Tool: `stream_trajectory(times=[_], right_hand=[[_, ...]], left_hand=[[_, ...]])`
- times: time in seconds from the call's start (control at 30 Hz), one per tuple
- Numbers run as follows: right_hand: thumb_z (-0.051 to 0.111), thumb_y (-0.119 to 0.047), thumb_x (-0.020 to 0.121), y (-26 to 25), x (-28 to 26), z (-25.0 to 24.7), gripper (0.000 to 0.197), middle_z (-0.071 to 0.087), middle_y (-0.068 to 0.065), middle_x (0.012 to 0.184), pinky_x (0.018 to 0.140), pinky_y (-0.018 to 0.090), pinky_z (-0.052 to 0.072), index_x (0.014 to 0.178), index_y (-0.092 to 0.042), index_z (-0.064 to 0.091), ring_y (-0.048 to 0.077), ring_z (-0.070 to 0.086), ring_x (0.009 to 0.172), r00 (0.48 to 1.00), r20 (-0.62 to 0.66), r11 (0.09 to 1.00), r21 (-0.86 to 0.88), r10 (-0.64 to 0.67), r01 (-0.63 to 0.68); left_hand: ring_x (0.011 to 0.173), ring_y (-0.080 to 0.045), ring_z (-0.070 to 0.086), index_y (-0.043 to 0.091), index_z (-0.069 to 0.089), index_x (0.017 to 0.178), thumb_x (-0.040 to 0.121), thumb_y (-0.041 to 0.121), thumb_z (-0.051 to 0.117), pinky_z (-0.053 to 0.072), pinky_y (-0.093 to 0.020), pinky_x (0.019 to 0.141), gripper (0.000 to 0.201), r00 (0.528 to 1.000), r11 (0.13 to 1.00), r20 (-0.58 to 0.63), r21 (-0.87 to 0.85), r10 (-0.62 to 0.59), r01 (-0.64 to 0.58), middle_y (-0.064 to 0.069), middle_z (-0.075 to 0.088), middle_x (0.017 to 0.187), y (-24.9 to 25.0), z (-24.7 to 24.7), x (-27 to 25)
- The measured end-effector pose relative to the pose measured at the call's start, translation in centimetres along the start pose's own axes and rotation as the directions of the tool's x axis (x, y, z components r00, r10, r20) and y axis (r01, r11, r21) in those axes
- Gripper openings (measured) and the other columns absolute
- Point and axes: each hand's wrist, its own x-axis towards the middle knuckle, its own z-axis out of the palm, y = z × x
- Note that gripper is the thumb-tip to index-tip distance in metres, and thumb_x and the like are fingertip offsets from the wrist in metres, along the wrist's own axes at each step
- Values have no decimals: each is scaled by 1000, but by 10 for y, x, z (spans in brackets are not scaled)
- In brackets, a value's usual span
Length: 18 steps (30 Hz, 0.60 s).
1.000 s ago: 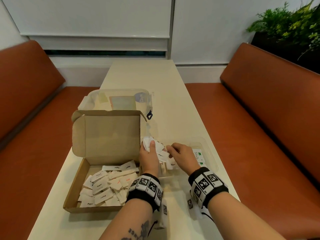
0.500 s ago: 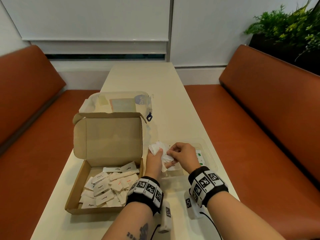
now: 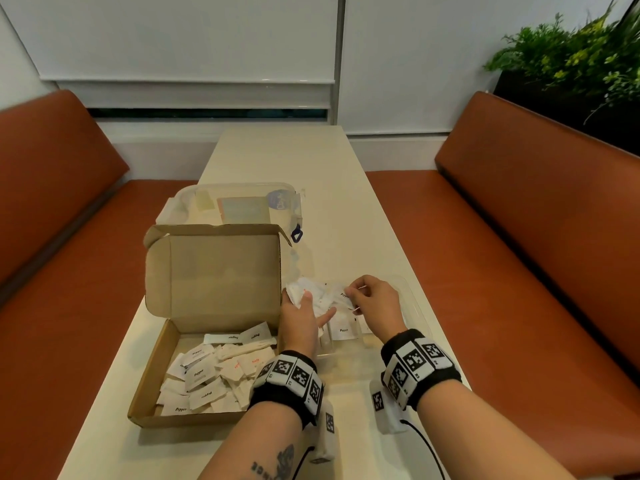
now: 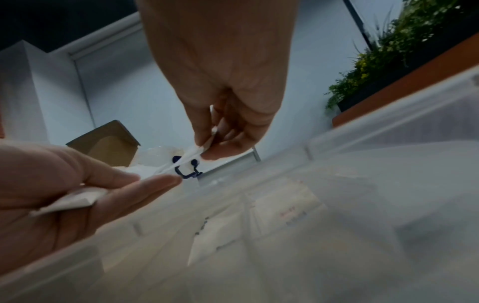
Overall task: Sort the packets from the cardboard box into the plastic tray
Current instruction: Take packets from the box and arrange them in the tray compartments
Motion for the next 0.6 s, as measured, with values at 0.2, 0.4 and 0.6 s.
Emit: stream_trajectory(times=[0.2, 0.4, 0.6], right_hand=[[74, -23, 78, 20, 2, -4, 11, 63, 1, 81, 71, 25, 39, 72, -15, 72, 13, 52, 85, 998, 65, 957, -289, -7, 25], [74, -40, 76, 30, 1, 4, 20, 55, 1, 107, 89, 25, 32, 89, -24, 76, 21, 36, 110, 985, 171, 802, -590, 14, 91], [72, -35, 79, 32, 2, 9, 17, 51, -1, 106, 88, 26, 38, 89, -22, 74, 17, 39, 109, 976, 217, 769, -623, -9, 145]], left_hand=[[109, -34, 57, 16, 49, 118, 100, 10, 42, 58, -27, 59, 21, 992, 991, -18, 47, 123, -122, -14, 53, 124, -1, -1, 3], [109, -35, 57, 10, 47, 126, 100, 10, 42, 57, -26, 57, 27, 993, 993, -13, 37, 114, -113, -15, 53, 122, -3, -2, 5], [103, -29, 59, 17, 51, 116, 99, 10, 43, 58, -27, 59, 20, 992, 991, 2, 29, 128, -128, -6, 57, 112, -3, -3, 5]])
